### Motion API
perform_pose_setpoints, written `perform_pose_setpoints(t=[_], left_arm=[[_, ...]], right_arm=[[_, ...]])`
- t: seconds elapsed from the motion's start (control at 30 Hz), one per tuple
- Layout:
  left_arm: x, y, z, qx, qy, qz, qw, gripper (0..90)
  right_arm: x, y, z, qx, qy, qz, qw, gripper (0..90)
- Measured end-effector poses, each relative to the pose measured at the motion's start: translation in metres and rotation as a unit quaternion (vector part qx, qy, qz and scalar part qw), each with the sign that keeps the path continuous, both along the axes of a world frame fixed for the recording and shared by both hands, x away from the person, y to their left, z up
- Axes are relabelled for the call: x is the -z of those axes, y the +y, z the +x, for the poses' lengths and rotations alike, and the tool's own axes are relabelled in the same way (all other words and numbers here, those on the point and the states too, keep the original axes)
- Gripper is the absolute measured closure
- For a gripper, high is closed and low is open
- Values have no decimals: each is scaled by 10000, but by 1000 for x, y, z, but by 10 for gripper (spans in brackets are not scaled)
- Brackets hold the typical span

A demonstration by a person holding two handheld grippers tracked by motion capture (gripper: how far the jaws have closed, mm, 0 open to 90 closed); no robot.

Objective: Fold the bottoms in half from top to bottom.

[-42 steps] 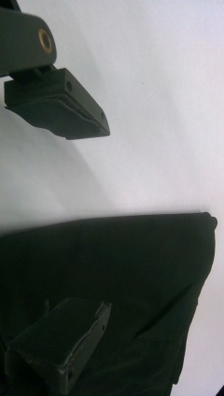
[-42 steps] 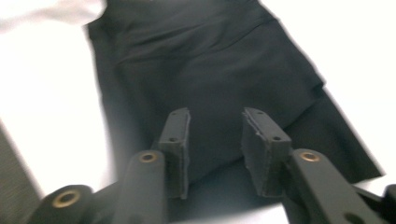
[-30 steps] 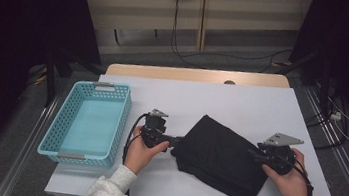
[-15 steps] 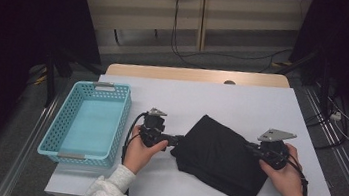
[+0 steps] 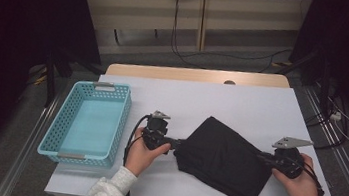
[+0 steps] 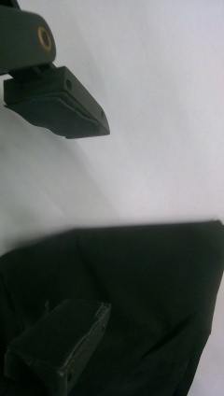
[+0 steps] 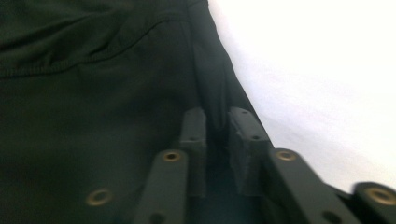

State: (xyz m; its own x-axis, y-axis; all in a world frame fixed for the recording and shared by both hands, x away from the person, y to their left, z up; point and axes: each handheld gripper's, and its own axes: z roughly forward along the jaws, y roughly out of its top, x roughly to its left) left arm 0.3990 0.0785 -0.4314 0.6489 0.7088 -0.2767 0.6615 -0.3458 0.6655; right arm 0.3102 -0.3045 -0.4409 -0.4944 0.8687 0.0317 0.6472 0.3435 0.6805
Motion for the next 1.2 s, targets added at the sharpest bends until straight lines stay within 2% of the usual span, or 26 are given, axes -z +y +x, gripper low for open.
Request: perform_pose_setpoints(t=[0.07, 0.17, 0.23, 0.33, 0.4, 0.47, 0.53, 0.6, 0.67, 0.73, 0.8, 0.87, 0.93, 1.0, 1.1, 1.2], left_arm=[[1, -3, -3, 3, 56, -12, 10000, 133], [6, -5, -8, 99, 210, 141, 9996, 164], [9, -6, -13, 72, 292, 208, 9993, 186], [9, -4, -19, 109, 175, 342, 9992, 238], [12, -5, -23, 181, 307, 321, 9989, 329], [12, -6, -27, 161, 193, 410, 9988, 355], [12, -7, -29, 174, 176, 421, 9988, 384], [11, -8, -31, 181, 142, 508, 9984, 452], [10, -7, -31, 243, 424, 358, 9982, 587], [11, -8, -32, 217, 454, 371, 9980, 680], [11, -9, -30, 218, 648, 264, 9973, 768], [11, -8, -28, 190, 749, 236, 9967, 823], [8, -8, -24, 248, 832, 279, 9958, 838], [5, -6, -17, 300, 886, 189, 9954, 843], [0, -4, -7, 257, 903, 132, 9955, 844], [-5, -2, 3, 143, 828, 162, 9963, 845]], right_arm=[[1, 1, 0, 59, -73, 25, 10000, 663], [0, 5, -1, 86, -179, 116, 9997, 530], [1, 6, -1, 137, -224, 130, 9996, 464], [0, 7, -1, 127, -340, 225, 9991, 388], [-1, 8, -2, 140, -389, 234, 9989, 367], [-2, 9, -2, 148, -435, 291, 9985, 358], [-3, 11, -3, 133, -446, 301, 9985, 358], [-3, 12, -3, 73, -477, 284, 9984, 348], [-4, 12, -3, 70, -488, 290, 9984, 339], [-4, 12, -3, 81, -493, 310, 9983, 336], [-4, 12, -4, 61, -503, 330, 9982, 336], [-6, 13, -4, 70, -526, 356, 9980, 336], [-7, 14, -4, 84, -562, 390, 9976, 332], [-8, 15, -5, 67, -570, 431, 9974, 332], [-8, 17, -6, 29, -536, 448, 9976, 317], [-7, 18, -6, 15, -536, 444, 9976, 295]])
